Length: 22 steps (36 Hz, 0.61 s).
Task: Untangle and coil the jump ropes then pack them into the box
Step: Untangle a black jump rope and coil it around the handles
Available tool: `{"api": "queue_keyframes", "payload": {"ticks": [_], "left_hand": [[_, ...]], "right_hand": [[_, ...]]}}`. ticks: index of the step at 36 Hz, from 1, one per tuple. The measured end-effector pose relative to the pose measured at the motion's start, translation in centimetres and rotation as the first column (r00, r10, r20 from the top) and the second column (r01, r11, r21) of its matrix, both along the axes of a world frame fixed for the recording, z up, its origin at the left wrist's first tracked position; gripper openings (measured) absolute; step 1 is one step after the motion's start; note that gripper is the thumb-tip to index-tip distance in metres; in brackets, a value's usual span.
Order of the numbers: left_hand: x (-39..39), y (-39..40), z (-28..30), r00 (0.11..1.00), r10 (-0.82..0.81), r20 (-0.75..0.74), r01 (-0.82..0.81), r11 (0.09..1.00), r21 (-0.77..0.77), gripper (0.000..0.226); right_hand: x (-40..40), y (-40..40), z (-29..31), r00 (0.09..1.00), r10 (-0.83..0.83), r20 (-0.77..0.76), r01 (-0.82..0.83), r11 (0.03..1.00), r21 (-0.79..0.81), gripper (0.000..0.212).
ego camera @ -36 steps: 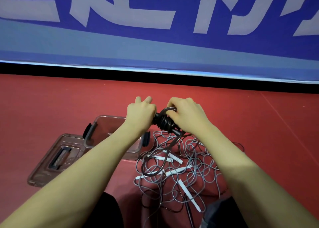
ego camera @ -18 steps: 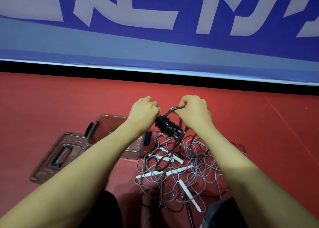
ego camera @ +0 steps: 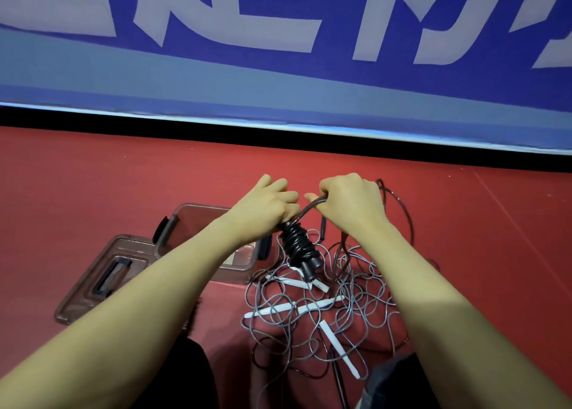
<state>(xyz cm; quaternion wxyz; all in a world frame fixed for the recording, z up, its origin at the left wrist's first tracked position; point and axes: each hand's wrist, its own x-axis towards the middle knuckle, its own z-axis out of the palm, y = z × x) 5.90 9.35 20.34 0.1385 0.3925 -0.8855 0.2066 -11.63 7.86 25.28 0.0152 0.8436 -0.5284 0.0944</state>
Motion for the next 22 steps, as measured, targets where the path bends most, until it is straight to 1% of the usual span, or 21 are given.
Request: {"api": "queue_keyframes", "payload": {"ticks": [3,5,6,8,9,10,11,12,14,17,18,20,21,22], "left_hand": [[-0.1,0.1,0.1,0.988,-0.071,-0.139,0.073,0.997,0.007,0.018],[-0.2,0.0,0.2,0.971,-0.059,-0.230,0.065,0.998,0.016,0.021],[-0.3,0.1,0.3,0.953,-0.045,-0.299,0.059,0.997,0.040,0.023],[-0.5,0.4,0.5,0.871,0.000,-0.490,0.078,0.987,0.139,0.024],[-0.8,0.8,0.6,0.803,0.041,-0.595,0.106,0.972,0.210,0.023],[-1.1,1.0,0.8,0.727,0.099,-0.679,0.136,0.949,0.283,0.021],[-1.5,1.2,0.9,0.658,0.167,-0.734,0.147,0.928,0.342,0.021],[-1.9,1.3,0.9,0.602,0.240,-0.762,0.130,0.912,0.390,0.025],[-2.7,1.4,1.2,0.511,0.386,-0.768,0.070,0.872,0.484,0.030],[-3.5,1.3,1.9,0.378,0.503,-0.778,0.025,0.834,0.551,0.021],[-3.6,1.2,2.1,0.334,0.531,-0.779,0.002,0.826,0.564,0.019],[-3.6,0.8,2.4,0.253,0.590,-0.766,-0.051,0.799,0.599,0.018],[-3.5,0.6,2.5,0.237,0.621,-0.747,-0.083,0.779,0.621,0.018],[-3.3,0.4,2.4,0.239,0.649,-0.723,-0.117,0.758,0.642,0.018]], "right_hand": [[-0.1,0.1,-0.2,1.000,-0.009,-0.011,0.008,1.000,-0.018,0.037],[-0.2,0.2,-0.3,1.000,-0.006,-0.003,0.006,0.999,-0.039,0.033],[-0.3,0.2,-0.4,1.000,-0.007,0.006,0.008,0.999,-0.048,0.029],[-0.3,0.2,-0.6,0.999,-0.014,0.032,0.016,0.999,-0.045,0.014],[-0.2,0.1,-0.6,0.999,-0.021,0.049,0.022,0.999,-0.032,0.006],[-0.1,0.1,-0.6,0.997,-0.034,0.069,0.035,0.999,-0.017,0.005],[0.0,0.1,-0.6,0.995,-0.050,0.091,0.051,0.999,-0.003,0.008],[0.1,0.0,-0.7,0.992,-0.067,0.109,0.067,0.998,0.008,0.011],[0.3,0.0,-0.9,0.986,-0.079,0.145,0.076,0.997,0.027,0.020],[0.5,-0.2,-1.3,0.978,-0.067,0.196,0.051,0.995,0.087,0.032],[0.5,-0.3,-1.4,0.979,-0.065,0.192,0.044,0.993,0.112,0.030],[0.5,-0.4,-1.5,0.984,-0.052,0.168,0.027,0.988,0.150,0.020],[0.5,-0.3,-1.5,0.987,-0.038,0.156,0.012,0.986,0.168,0.014],[0.5,-0.2,-1.6,0.988,-0.017,0.154,-0.012,0.983,0.186,0.011]]}}
